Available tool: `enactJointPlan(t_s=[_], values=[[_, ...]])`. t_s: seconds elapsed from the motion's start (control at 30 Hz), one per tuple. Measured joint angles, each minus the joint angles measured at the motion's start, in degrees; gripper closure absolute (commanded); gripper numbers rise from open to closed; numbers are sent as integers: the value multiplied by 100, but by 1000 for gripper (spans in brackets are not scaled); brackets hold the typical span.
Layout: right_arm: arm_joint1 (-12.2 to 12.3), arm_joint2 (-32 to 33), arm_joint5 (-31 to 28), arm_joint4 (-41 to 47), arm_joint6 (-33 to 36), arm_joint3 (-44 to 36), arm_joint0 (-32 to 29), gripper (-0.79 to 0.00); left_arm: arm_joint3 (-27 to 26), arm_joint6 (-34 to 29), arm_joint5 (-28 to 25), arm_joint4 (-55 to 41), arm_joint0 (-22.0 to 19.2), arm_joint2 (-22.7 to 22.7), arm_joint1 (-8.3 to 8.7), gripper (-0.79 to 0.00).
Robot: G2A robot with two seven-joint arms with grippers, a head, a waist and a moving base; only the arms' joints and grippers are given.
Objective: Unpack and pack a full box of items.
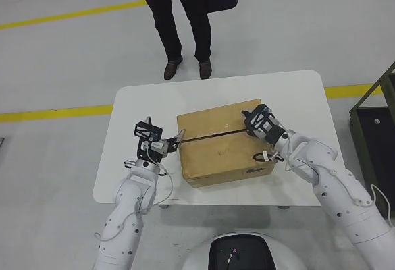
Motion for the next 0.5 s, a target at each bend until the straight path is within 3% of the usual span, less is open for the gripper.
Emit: enactJointPlan(t_s=[0.5], values=[[5,70,38,35,-5,2,-92,0,-135,-405,135,834,-649,592,-115,-785]])
